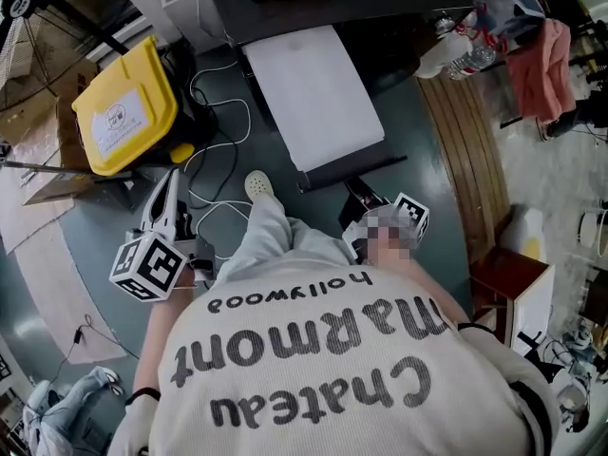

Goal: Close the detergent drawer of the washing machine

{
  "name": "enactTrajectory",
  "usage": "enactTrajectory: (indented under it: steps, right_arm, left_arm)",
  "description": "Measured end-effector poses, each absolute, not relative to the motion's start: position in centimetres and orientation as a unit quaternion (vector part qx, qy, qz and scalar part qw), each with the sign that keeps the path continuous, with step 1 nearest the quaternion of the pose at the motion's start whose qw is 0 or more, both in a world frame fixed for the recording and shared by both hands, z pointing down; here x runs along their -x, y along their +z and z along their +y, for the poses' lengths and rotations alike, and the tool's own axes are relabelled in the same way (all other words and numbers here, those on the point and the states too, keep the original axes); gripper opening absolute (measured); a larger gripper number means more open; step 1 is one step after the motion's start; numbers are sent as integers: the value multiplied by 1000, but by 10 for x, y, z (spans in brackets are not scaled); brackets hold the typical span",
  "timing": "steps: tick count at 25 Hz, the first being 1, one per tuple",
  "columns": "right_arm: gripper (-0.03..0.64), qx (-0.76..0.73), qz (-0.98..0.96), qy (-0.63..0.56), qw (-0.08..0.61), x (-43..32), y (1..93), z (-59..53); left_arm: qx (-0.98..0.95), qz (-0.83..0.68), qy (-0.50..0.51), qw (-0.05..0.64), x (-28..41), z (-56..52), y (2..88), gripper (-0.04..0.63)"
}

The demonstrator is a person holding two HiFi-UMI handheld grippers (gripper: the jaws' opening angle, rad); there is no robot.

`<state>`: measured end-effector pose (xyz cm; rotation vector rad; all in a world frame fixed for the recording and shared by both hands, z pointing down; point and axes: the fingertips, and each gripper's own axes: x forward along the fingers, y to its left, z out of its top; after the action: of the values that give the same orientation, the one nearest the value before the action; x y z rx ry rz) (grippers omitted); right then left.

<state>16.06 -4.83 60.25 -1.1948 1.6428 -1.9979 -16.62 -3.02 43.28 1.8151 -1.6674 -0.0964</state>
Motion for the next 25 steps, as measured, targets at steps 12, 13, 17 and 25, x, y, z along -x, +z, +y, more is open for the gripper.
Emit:
enactTrajectory:
  steps: [12, 13, 17, 25]
  right_arm:
    - [74, 403, 591, -685, 138, -140, 584, -82]
    - [74, 405, 587, -687, 136, -138, 586, -84]
    - [74, 412, 578, -692, 131, -128, 592, -94]
    - [74, 410, 579, -693, 127, -112, 588, -119]
  left_arm:
    - [-709, -623, -36, 330, 164, -71, 427, 8]
    - [-709, -622, -37, 329, 167, -78, 426, 8]
    - [-712, -620, -43, 326, 181, -99, 425, 8]
    - [-713, -619, -40, 328, 198, -120, 423, 8]
